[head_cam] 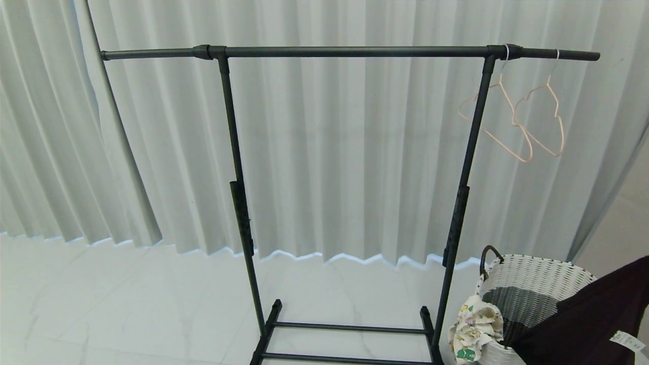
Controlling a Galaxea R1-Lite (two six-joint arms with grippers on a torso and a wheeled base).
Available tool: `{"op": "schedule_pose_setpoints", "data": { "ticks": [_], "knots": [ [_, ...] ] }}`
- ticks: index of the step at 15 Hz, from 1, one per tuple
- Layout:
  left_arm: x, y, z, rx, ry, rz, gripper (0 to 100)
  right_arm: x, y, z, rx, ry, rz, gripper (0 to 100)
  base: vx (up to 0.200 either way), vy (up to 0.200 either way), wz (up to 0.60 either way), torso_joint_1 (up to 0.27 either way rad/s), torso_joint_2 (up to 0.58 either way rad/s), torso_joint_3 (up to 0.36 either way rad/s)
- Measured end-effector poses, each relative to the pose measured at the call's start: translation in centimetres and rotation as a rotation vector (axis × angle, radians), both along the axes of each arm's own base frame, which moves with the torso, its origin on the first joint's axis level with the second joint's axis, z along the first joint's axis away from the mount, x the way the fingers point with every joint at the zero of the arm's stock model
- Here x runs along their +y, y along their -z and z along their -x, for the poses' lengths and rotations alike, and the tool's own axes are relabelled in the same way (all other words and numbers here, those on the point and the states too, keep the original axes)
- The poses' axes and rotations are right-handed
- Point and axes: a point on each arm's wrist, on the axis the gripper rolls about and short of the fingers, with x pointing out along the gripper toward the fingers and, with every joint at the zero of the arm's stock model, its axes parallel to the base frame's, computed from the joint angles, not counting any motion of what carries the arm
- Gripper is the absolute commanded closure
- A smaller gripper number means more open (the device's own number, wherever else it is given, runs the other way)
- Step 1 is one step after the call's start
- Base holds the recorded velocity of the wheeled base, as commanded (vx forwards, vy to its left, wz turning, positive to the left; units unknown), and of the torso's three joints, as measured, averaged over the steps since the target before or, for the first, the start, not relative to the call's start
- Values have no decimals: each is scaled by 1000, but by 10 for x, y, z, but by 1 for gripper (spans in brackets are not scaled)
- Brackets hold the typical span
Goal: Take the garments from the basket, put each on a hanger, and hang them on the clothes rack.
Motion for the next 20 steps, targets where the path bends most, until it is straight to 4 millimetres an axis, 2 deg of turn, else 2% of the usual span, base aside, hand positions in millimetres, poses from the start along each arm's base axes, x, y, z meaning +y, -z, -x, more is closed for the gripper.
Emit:
{"op": "schedule_pose_setpoints", "data": {
  "ticks": [5, 10, 12, 15, 17, 20],
  "knots": [
    [0, 0, 0, 1, 0, 8, 0, 24, -8, -3, 11, -110, -99, 100, 0, 0, 0, 0, 0, 0],
    [0, -4, 1, -10, 18, 63, 0, 52, -1, -11, 90, -189, -157, 100, 0, 0, 0, 0, 0, 0],
    [-1, -25, 6, -65, 80, 71, 0, 61, 3, -13, 121, -216, -161, 100, 0, 0, 0, 0, 0, 0],
    [-3, -79, 3, -78, 202, 73, 0, 70, 7, -15, 150, -228, -173, 100, 0, 0, 0, 0, 0, 0],
    [-6, -116, -15, -23, 325, 63, 0, 72, 6, -16, 154, -222, -204, 100, 0, 0, 0, 0, 0, 0],
    [-14, -161, -69, 107, 492, 47, 0, 73, 3, -15, 158, -272, -256, 100, 0, 0, 0, 0, 0, 0]
  ]
}}
